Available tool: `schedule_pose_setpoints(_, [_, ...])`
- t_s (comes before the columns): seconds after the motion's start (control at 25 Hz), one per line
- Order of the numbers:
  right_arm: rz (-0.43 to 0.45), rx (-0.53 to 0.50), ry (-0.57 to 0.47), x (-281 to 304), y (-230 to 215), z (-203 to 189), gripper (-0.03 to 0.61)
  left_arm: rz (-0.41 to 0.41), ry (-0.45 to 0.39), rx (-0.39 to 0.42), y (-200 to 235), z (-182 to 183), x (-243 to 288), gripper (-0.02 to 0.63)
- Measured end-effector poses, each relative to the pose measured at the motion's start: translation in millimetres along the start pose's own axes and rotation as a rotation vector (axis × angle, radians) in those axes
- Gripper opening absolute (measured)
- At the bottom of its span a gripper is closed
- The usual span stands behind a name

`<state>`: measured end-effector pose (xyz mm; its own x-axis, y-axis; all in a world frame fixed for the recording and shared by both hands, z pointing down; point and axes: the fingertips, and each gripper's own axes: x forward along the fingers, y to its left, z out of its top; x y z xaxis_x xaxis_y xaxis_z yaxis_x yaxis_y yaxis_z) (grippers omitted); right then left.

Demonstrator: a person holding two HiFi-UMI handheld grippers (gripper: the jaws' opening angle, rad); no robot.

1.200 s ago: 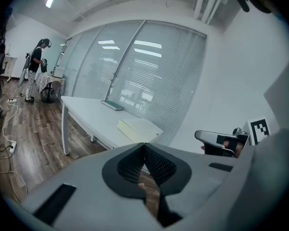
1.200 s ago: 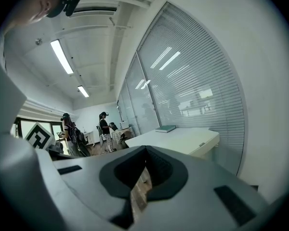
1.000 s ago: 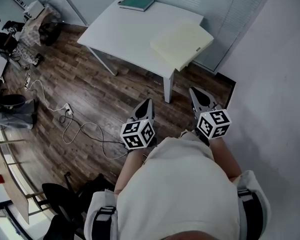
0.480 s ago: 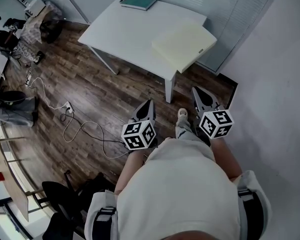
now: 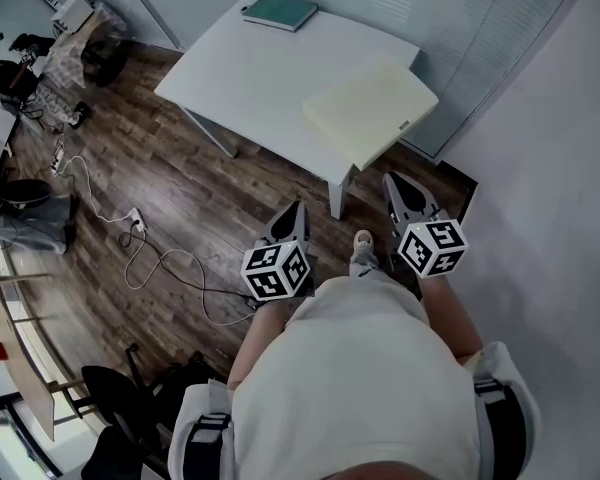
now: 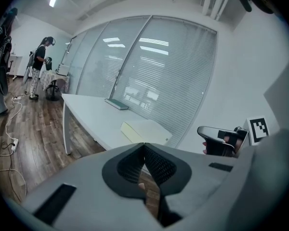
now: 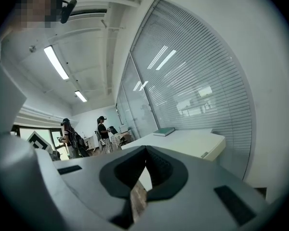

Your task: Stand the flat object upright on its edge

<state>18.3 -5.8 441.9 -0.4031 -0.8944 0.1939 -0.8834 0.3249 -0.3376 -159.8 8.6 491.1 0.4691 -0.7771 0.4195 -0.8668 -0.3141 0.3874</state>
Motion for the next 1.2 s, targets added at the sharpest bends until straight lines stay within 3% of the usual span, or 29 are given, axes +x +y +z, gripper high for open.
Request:
schedule_pose_setpoints(0.72, [0.065, -0.040, 0.020, 58, -59, 60, 0.018, 0.042, -0.032, -0.013, -27, 57, 79, 0.021])
schedule_pose_setpoints(1.2, [0.053, -0.022, 0.029, 85, -117, 58, 0.018, 0.054, -0.058, -0.031, -36, 68, 133, 0.021])
